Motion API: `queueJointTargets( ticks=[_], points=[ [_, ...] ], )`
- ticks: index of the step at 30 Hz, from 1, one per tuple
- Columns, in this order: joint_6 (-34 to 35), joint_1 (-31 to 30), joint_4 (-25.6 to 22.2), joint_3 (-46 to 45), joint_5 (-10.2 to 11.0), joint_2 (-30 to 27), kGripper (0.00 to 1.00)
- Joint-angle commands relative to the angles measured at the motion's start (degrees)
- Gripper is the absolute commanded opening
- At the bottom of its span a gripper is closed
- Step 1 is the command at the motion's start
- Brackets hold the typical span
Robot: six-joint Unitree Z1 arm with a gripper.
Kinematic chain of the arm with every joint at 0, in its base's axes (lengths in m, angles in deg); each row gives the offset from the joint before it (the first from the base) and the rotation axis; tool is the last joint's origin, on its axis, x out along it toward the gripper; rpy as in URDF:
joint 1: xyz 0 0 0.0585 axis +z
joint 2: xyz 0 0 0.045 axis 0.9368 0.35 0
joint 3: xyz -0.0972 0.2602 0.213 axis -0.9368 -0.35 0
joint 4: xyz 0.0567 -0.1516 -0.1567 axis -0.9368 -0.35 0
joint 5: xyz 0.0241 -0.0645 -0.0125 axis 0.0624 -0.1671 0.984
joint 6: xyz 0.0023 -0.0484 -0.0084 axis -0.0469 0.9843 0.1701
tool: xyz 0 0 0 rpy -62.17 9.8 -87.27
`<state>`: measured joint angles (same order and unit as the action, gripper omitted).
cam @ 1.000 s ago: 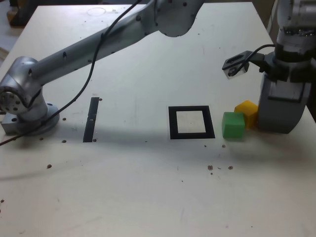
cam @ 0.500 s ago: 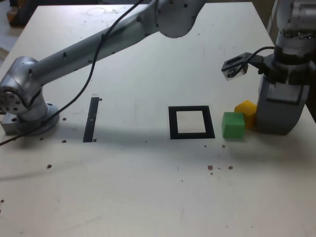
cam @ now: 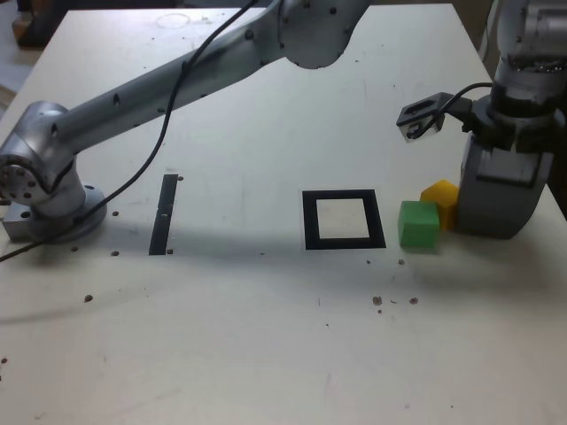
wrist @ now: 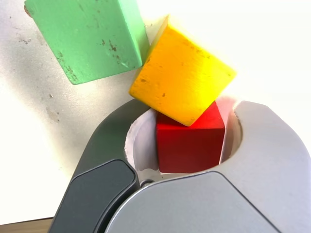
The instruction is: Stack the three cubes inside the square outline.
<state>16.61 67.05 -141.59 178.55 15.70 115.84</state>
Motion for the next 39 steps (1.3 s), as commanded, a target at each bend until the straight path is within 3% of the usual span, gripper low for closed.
queueJointTargets(
  ticks=[1,8,21,39],
  points=[
    [-0.01,-0.16,-0.82,0.80,0.47,0.14,0.31],
    [-0.39,-1.18,-0.81,0.99,3.75,0.29,0.30],
    [-4.96,-3.22,-0.83,1.23,6.82,-0.61,0.30],
    [-10.53,-5.42,-0.82,-11.68,5.79,-14.43,0.30]
  ],
)
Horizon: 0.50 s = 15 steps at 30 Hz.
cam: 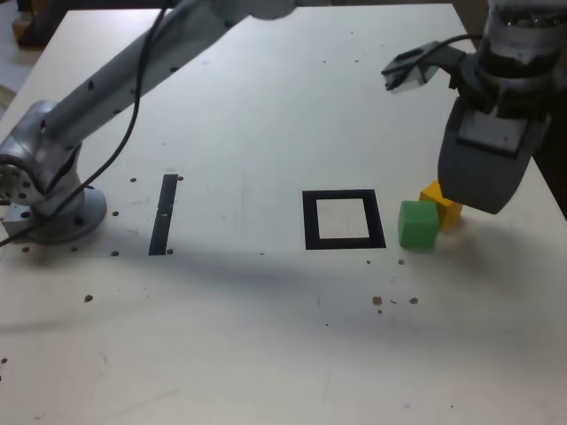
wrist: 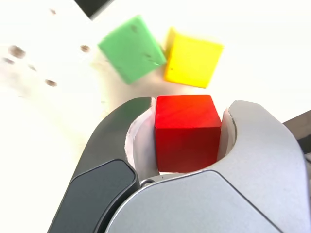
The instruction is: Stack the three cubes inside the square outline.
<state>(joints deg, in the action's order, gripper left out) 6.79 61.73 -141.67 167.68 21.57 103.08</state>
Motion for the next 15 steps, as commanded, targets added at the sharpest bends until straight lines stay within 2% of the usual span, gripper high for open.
queueJointTargets(
  ticks=[1,6,11,15],
  points=[
    [-1.53,-0.21,-0.74,-1.89,-0.19,-2.57,0.30],
    [-7.91,-0.26,-0.71,-7.83,-0.78,-7.26,0.27],
    [-18.91,0.71,-0.64,-14.89,-0.92,-11.38,0.18],
    [-25.25,1.05,-0.55,-21.53,-1.02,-14.15,0.17]
  ],
)
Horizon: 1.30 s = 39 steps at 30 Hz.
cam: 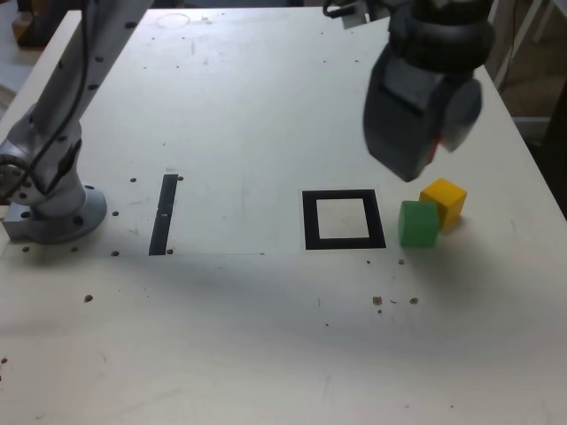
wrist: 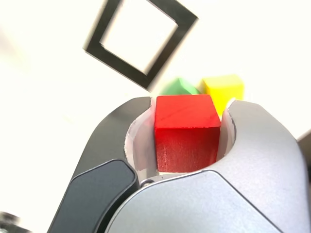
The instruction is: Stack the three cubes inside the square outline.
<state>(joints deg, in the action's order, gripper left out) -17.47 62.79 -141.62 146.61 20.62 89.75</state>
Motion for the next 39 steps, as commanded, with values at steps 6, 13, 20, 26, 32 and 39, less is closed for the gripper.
queueJointTargets(
  ticks=[6,13,20,26,32,39],
  points=[
    [-9.83,1.89,-0.28,-6.80,-0.62,-4.08,0.17],
    [-20.71,4.02,3.73,-13.45,0.03,-7.07,0.17],
    [-22.94,3.88,16.15,-27.47,0.26,-14.03,0.17],
    [-23.28,2.52,23.04,-36.64,-0.31,-18.74,0.17],
    [-24.96,1.83,28.99,-43.05,-0.35,-20.16,0.17],
    [-29.95,1.44,32.44,-44.91,-0.40,-18.98,0.17]
  ],
)
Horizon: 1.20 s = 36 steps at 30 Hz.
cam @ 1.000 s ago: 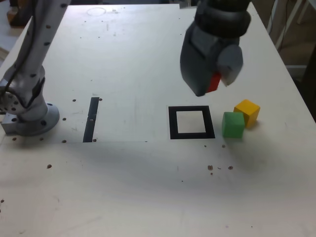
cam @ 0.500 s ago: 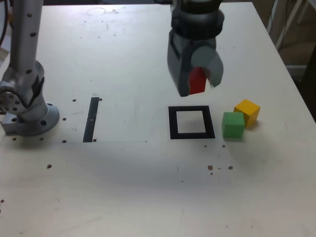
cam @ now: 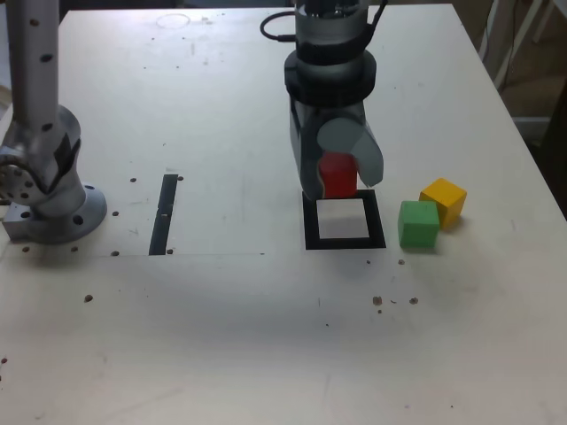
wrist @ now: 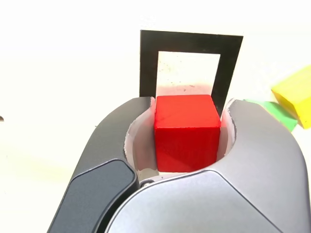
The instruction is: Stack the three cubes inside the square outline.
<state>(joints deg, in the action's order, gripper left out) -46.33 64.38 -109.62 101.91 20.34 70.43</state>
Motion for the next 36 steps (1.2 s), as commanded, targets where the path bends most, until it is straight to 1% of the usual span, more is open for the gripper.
queueJointTargets(
  ticks=[1,8,13,16,20,28,36],
  points=[
    [-1.78,-0.18,0.70,-0.34,-0.13,0.47,0.17],
    [-4.61,-0.25,3.52,-2.35,-0.15,1.82,0.17],
    [-5.82,-0.57,6.64,-4.07,0.29,3.60,0.17],
    [-6.22,-0.66,7.69,-4.56,0.45,4.30,0.17],
    [-6.68,-0.66,8.35,-4.99,0.79,4.77,0.17],
    [-7.51,-0.66,9.07,-5.22,2.34,5.13,0.17],
    [-7.93,-0.66,7.77,-4.54,2.74,5.57,0.18]
  ],
)
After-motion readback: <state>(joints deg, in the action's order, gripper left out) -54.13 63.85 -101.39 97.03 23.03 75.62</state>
